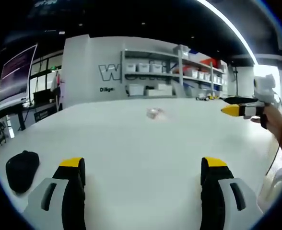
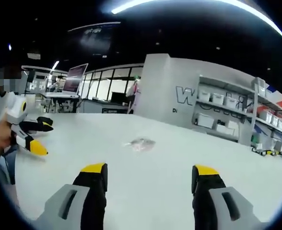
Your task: Open the resealable bag by pulling the two sides of the seal apart until the entire bag opening is separated and visibly accessible.
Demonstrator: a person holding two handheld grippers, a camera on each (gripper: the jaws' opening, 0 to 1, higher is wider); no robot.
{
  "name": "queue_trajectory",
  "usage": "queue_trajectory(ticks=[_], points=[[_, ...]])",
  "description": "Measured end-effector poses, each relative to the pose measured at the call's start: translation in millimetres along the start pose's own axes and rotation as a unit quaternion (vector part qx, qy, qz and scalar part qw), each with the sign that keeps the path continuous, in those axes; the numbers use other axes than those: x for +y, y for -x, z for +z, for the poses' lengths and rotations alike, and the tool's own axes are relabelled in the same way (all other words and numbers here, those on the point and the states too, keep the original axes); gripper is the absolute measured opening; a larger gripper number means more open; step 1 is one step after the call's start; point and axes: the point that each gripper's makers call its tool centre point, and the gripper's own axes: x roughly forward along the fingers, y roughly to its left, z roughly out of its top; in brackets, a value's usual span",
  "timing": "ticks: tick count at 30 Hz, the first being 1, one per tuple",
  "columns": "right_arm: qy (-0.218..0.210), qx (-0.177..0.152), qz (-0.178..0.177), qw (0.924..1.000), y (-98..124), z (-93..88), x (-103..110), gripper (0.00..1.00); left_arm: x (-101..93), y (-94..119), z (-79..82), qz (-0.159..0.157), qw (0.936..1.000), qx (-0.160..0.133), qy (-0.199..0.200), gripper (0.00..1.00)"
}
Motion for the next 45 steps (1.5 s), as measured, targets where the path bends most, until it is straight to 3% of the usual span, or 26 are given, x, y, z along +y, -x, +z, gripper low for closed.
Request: queue_trajectory(ticks=[13,45], points=[[0.021,0.004,0.019,0.9996,-18.6,4.0,-6.9,0.64,1.4,-0.3,1.8,0.000,1.0000,-0.001,0.003,1.00],[0.039,0.032,0.038,0.9980,-65.9,-10.4,-22.3,0.64,-0.3,-0.2,1.1,-0.008,0.9999,0.006,0.007,1.00]])
